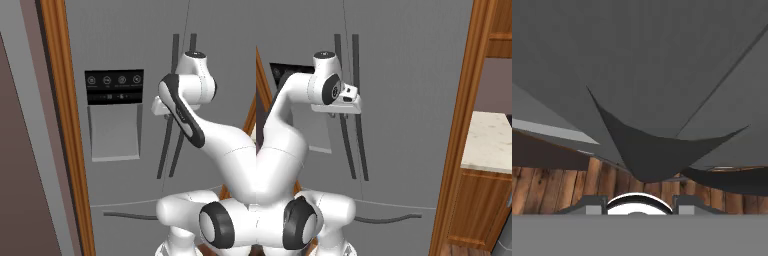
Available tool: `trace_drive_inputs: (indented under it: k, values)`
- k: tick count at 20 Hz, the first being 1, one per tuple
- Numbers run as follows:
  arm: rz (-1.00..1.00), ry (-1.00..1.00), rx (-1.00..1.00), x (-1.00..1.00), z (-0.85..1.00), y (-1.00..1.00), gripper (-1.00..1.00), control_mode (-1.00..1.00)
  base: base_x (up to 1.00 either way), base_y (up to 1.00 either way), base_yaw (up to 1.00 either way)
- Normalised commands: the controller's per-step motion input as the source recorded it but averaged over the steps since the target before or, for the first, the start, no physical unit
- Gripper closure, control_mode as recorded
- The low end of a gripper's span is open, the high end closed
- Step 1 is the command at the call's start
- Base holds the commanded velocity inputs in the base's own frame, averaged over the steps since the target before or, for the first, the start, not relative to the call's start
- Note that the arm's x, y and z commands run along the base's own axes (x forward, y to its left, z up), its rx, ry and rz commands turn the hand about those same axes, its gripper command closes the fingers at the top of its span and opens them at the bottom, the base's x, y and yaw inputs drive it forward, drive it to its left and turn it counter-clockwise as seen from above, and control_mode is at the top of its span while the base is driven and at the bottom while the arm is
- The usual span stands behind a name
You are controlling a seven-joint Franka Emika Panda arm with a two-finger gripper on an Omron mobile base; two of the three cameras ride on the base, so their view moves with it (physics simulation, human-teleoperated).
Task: Retrieve the tangerine and orange from the fridge and place them into the bowl on the dining table.
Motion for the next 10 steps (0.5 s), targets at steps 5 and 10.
trace_drive_inputs:
  k: [5, 10]
  values:
    - [0.00, -0.07, 0.00, -0.31, 0.00, 0.00, -1.00, -1.00, 0.00, 0.00, 0.00]
    - [0.00, -0.26, 0.00, -0.73, 0.00, -0.15, -1.00, -1.00, 0.00, 0.00, 0.00]
